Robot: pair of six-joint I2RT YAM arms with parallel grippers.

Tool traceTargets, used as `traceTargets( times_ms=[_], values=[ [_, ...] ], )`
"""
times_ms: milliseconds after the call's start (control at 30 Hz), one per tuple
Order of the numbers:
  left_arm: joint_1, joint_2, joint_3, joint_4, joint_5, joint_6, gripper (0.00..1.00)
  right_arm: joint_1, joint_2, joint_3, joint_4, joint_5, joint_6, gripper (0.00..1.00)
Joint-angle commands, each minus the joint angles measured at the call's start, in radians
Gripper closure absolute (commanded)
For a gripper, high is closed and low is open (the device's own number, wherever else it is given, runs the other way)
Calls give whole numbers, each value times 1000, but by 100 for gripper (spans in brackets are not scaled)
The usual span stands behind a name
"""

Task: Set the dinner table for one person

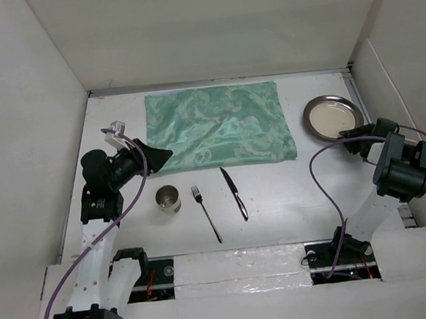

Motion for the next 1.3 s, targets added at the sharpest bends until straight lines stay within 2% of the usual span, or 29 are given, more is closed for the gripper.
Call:
traceTargets(
  times_ms=[0, 67, 133, 167, 300, 333, 433, 500, 667, 767, 967, 1100, 1267],
  values=[
    [-2, -6, 40, 5, -9, 33, 59, 12, 8, 91, -45, 1, 29, 67],
    [-2, -10, 40, -1, -12, 33, 60, 12, 10, 126, -109, 24, 32, 71],
    [-2, -18, 42, -1, -9, 34, 60, 12, 11, 149, -178, 43, 29, 93],
    [-2, -18, 46, -5, -8, 36, 60, 3, 11, 159, -183, 31, 17, 100],
    [-2, -23, 43, -2, -12, 34, 61, 3, -42, 66, -41, -24, 20, 100],
    [-2, -18, 43, -1, -14, 34, 61, 3, -97, 36, 90, -60, 41, 100],
    [-2, -10, 40, 5, -11, 31, 61, 35, -186, -15, 261, -167, 127, 100],
    [-2, -13, 34, 19, -5, 23, 61, 75, -260, 22, 271, -245, 141, 100],
    [43, -6, 29, 44, -2, 8, 61, 338, -320, 140, 236, -272, 92, 100],
    [43, -4, 34, 38, -25, 13, 60, 481, -268, 174, 271, -255, 93, 100],
    [43, -10, 52, 9, -77, 34, 59, 691, -32, 273, 457, -246, 192, 100],
    [43, -18, 43, 1, -90, 43, 59, 792, 66, 407, 357, -200, 147, 100],
    [43, -21, 49, -21, -115, 59, 59, 822, 135, 453, 322, -143, 146, 100]
  ],
)
